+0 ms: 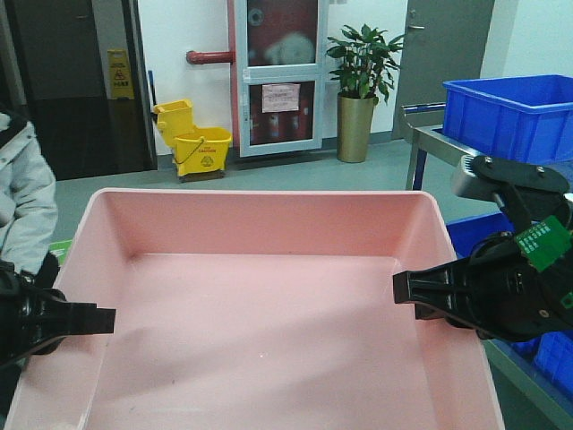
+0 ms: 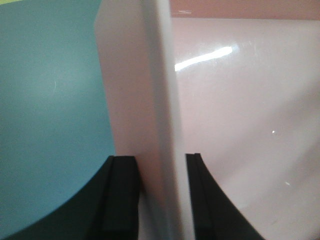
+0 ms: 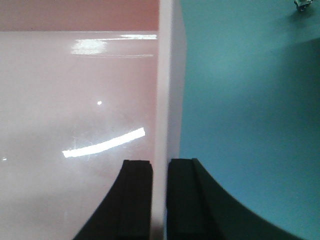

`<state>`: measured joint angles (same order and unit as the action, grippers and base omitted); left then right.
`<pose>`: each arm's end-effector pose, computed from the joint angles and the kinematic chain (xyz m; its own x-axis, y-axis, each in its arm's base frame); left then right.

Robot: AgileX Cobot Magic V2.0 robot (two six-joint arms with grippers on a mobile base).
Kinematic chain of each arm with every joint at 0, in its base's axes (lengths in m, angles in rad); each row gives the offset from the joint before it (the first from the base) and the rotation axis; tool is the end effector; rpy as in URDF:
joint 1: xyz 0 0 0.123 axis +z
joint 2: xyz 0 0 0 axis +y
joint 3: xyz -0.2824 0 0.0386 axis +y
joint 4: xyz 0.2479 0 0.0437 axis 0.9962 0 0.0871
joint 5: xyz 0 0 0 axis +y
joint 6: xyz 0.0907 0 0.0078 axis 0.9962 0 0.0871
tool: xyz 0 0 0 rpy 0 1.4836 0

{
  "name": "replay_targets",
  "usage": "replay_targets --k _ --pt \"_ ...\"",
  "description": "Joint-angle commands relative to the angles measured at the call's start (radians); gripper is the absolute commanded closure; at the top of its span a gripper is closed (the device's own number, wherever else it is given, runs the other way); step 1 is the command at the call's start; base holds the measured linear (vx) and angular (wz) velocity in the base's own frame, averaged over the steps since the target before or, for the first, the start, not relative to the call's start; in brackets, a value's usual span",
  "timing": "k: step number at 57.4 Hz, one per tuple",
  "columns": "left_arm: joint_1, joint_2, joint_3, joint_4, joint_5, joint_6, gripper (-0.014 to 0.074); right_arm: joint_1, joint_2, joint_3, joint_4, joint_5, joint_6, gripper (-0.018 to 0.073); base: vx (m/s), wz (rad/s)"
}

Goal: Grab pink bin and stack on right shelf
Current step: 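Hold the pink bin with both grippers while the base drives away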

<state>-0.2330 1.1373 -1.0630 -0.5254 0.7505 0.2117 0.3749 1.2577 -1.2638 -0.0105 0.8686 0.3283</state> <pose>0.2205 -0.0844 0.3677 -0.6805 -0.0203 -0.7325 0.3570 0.8638 -0.3555 0.2443 0.0954 0.3850 -0.7320 0.0516 -0.6794 -0.1365 0.9658 0.2204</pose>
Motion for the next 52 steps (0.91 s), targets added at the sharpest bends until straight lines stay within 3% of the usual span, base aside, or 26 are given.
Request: replay_targets --k 1,26,52 --pt "-0.008 -0.029 -0.032 -0.054 -0.047 0.014 0.0598 -0.007 -0.032 -0.034 -0.013 -0.087 -0.007 0.0568 0.49 -0.11" --pt "-0.008 -0.029 -0.032 -0.054 -0.047 0.014 0.0598 -0.007 -0.031 -0.034 -0.013 -0.088 -0.007 0.0568 0.48 -0.28" --pt "-0.008 -0.029 -0.032 -0.053 -0.048 0.014 0.0598 -0.007 -0.031 -0.034 -0.013 -0.087 -0.007 0.0568 0.46 -0.67"
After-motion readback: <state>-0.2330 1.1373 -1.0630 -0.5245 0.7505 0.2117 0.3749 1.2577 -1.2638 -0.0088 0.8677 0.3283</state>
